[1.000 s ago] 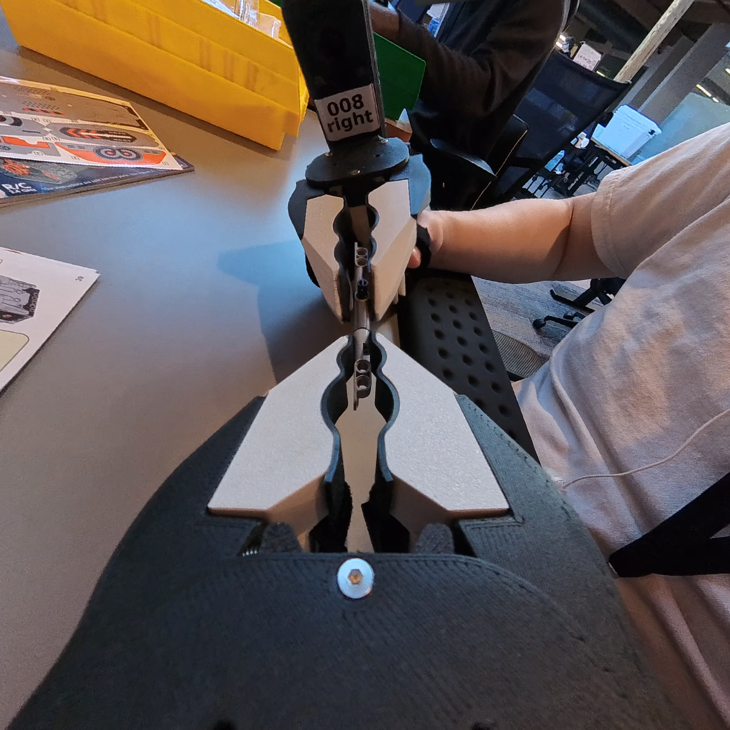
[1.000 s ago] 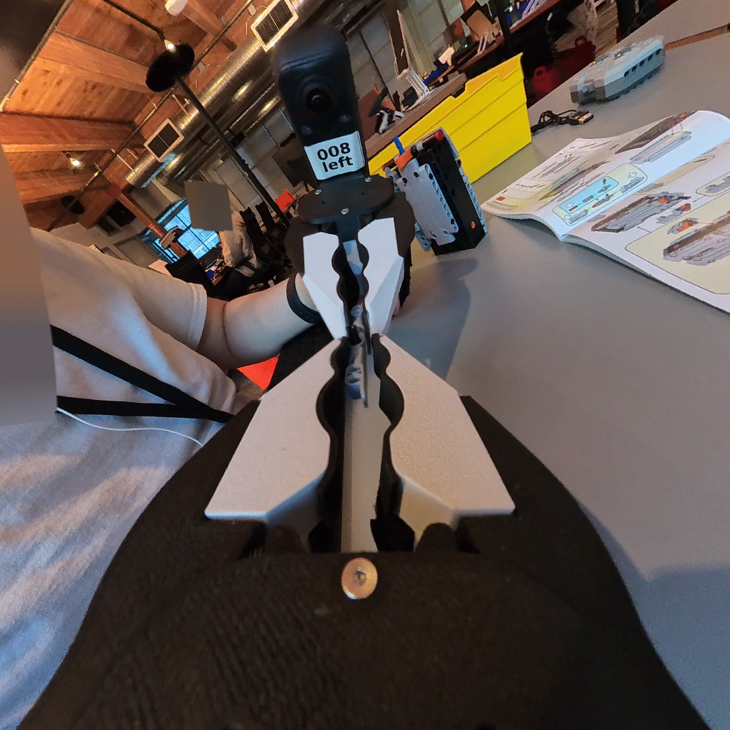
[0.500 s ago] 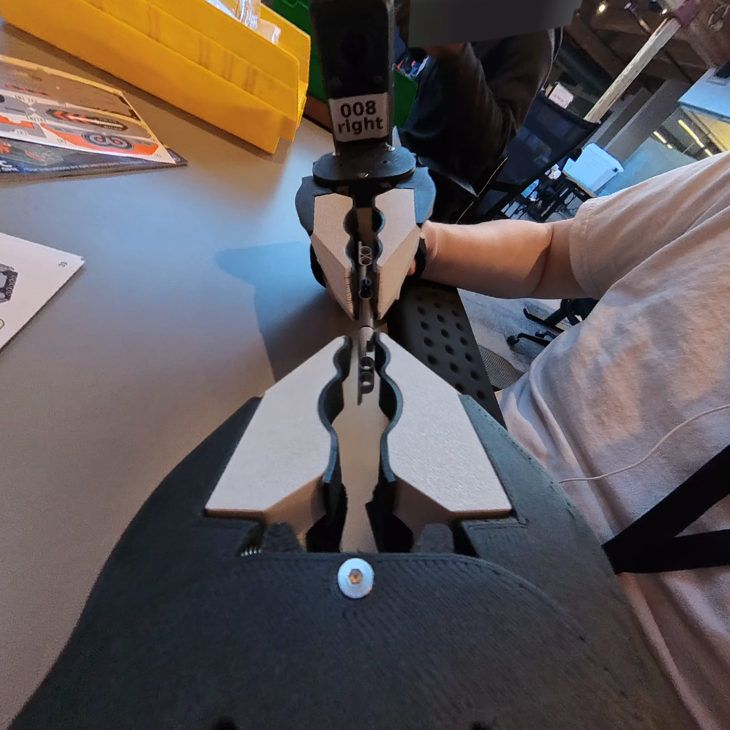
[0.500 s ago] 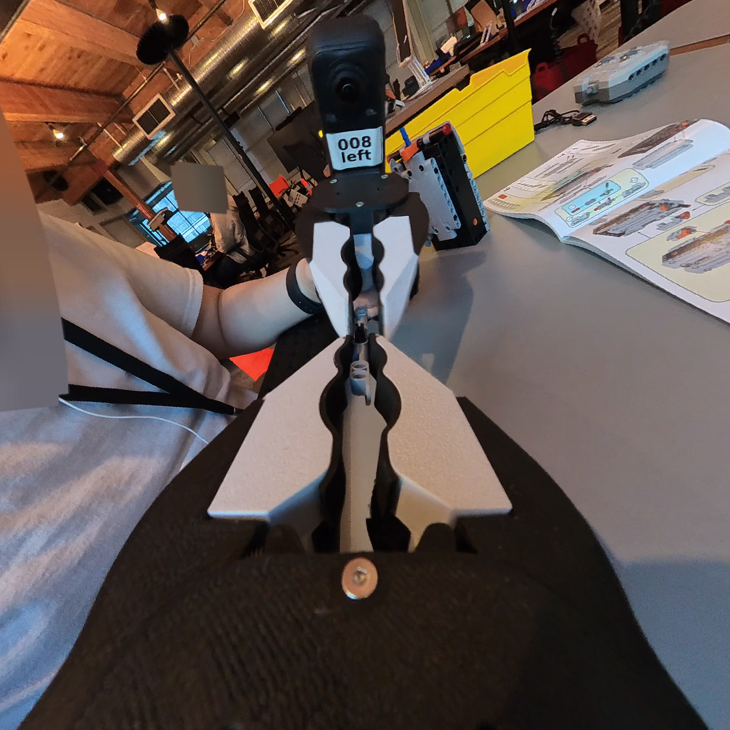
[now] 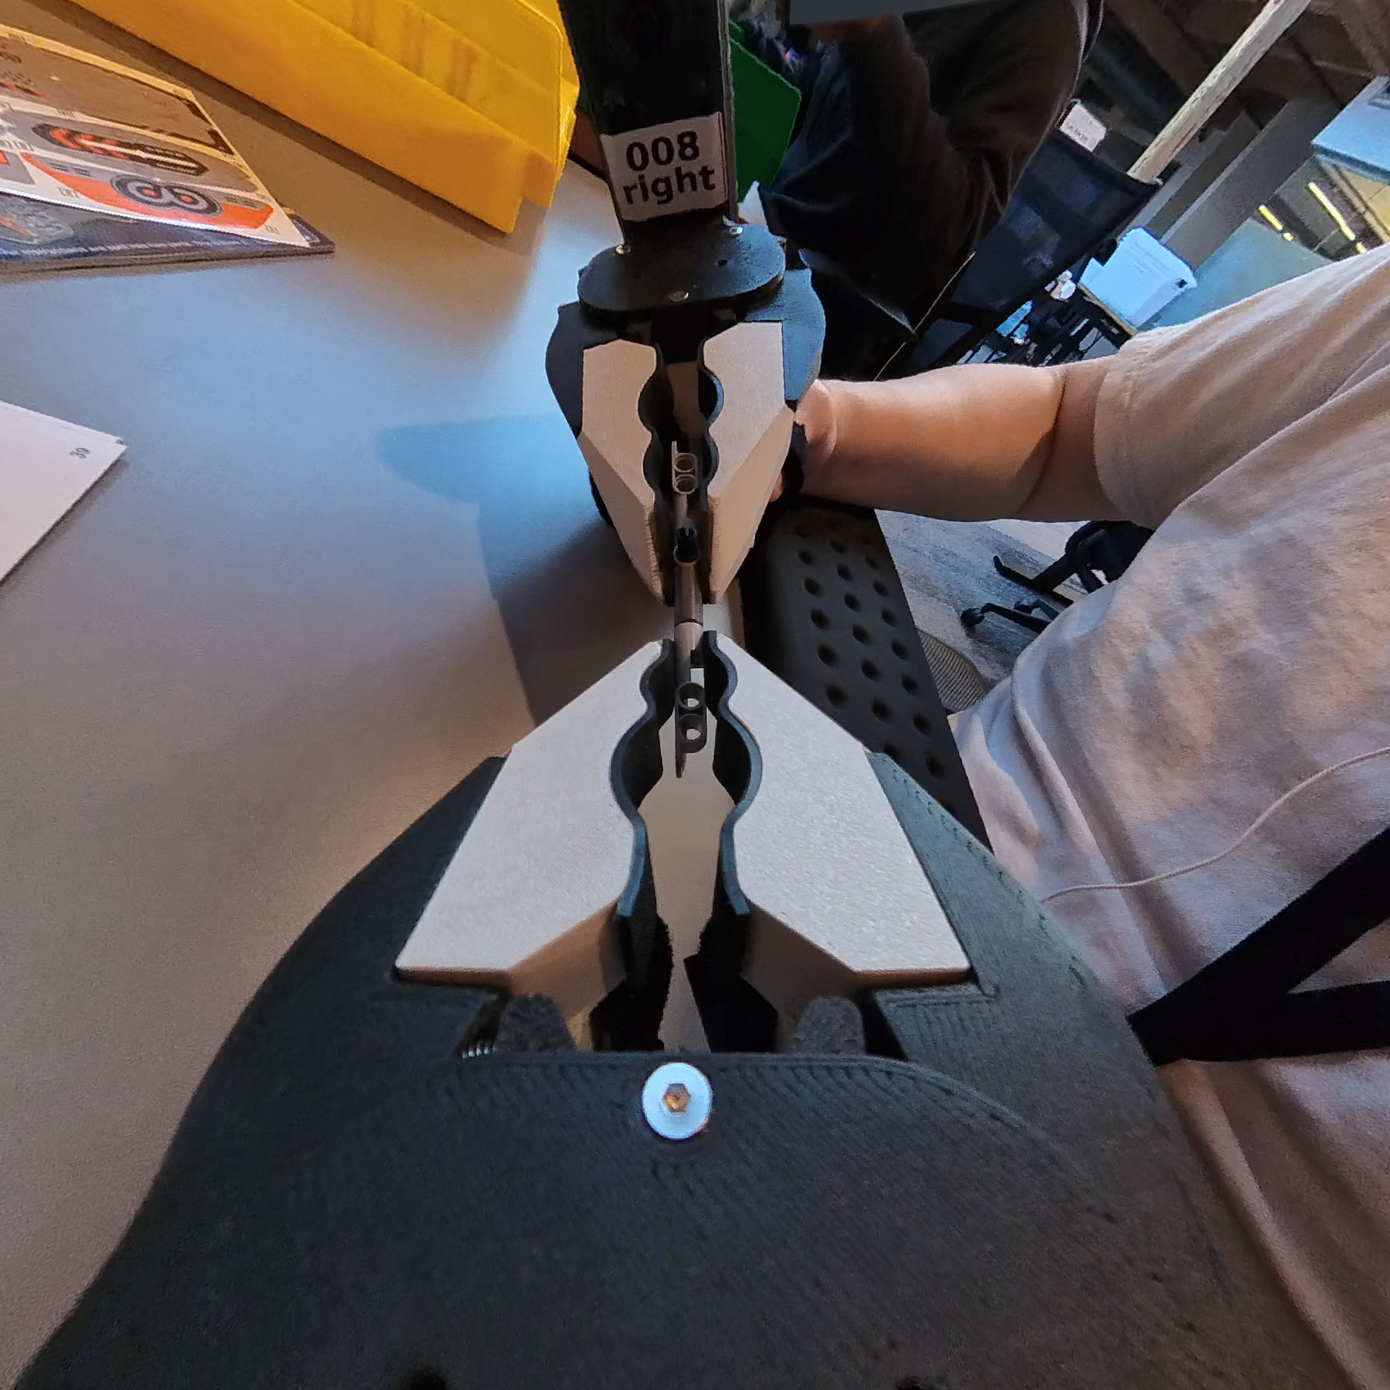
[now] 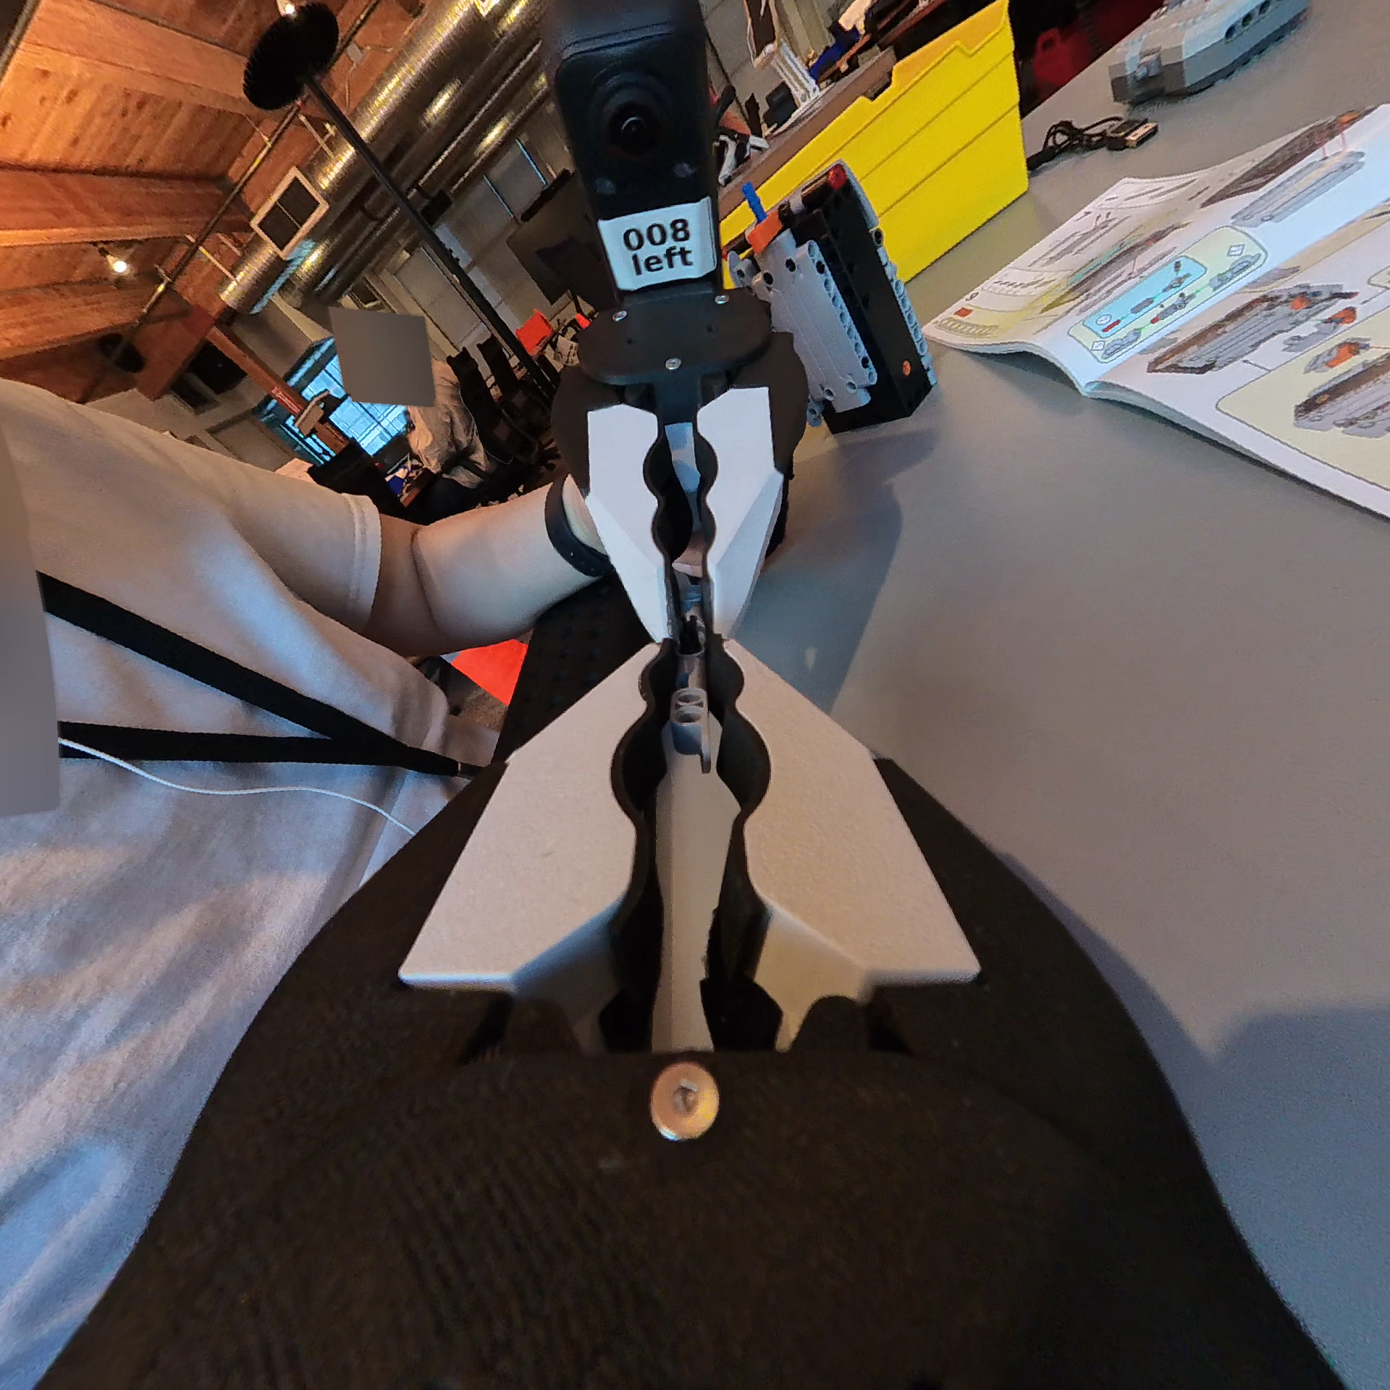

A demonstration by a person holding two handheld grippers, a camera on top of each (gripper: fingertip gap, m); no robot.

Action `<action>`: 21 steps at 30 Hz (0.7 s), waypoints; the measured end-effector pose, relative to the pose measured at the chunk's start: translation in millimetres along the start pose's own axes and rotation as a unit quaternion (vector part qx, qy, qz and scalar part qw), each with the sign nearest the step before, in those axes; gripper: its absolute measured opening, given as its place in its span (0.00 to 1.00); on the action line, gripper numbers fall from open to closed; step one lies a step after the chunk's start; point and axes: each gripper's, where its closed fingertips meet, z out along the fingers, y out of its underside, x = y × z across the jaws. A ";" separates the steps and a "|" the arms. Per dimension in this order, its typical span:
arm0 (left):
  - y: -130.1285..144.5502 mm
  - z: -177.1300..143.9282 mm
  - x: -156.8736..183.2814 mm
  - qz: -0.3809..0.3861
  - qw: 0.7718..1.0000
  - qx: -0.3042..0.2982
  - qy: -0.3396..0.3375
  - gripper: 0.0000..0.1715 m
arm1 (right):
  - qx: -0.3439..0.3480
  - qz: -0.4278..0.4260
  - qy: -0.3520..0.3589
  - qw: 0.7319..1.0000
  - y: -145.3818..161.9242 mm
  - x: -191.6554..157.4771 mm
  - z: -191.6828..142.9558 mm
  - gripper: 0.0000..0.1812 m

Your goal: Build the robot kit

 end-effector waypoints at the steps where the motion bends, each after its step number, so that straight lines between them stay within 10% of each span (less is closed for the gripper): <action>1: 0.0 0.3 0.7 -0.002 1.000 -0.001 0.003 0.03 | 0.001 0.002 -0.003 1.000 -0.4 -0.4 -0.4 0.03; 21: 6.3 3.3 0.8 0.007 1.000 -0.027 -0.003 0.02 | -0.021 0.003 -0.002 1.000 6.2 -0.4 3.1 0.03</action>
